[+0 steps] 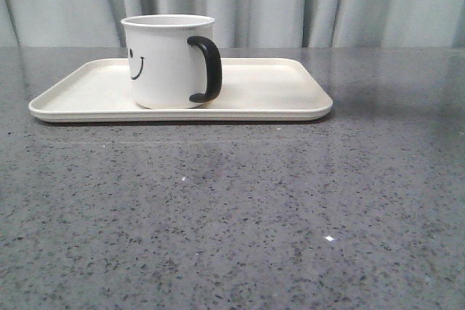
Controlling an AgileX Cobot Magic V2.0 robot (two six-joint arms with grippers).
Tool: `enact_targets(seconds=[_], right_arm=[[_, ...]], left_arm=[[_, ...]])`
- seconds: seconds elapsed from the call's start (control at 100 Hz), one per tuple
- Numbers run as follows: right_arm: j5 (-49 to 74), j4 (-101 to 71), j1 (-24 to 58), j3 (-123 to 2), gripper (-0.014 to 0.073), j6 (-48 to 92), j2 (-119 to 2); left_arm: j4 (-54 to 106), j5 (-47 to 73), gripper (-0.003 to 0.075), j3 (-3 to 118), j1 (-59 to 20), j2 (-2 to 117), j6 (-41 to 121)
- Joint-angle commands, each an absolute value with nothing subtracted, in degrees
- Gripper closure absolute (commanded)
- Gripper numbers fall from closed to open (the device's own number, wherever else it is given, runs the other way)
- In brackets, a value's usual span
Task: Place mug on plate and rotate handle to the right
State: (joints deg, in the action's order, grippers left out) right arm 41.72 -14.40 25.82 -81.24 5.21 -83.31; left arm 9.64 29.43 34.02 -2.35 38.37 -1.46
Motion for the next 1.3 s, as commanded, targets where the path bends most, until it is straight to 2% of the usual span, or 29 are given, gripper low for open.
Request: enact_targets(seconds=[0.0,0.35,0.98,1.12,1.29], right_arm=[[40.3,-15.0,27.1,-88.1,0.0020,3.9,-86.6],[42.9,-15.0,31.4,-100.0,0.0020,1.3,-99.8],[41.8,-15.0,32.5,-100.9,0.0027,-1.9,-107.2],[41.4,-15.0,32.5,-100.9,0.0146,-1.9,-107.4],[39.8,-15.1,32.5,-100.9,0.0377,-1.9,-107.4]], left_arm=[[10.1,25.3,0.0281,35.6,-2.3,38.2,-1.6],[10.1,25.3,0.0281,35.6,-2.3,38.2,-1.6],[10.1,25.3,0.0281,35.6,-2.3,38.2,-1.6],[10.1,25.3,0.0281,35.6,-2.3,38.2,-1.6],[10.1,25.3,0.0281,35.6,-2.3,38.2,-1.6]])
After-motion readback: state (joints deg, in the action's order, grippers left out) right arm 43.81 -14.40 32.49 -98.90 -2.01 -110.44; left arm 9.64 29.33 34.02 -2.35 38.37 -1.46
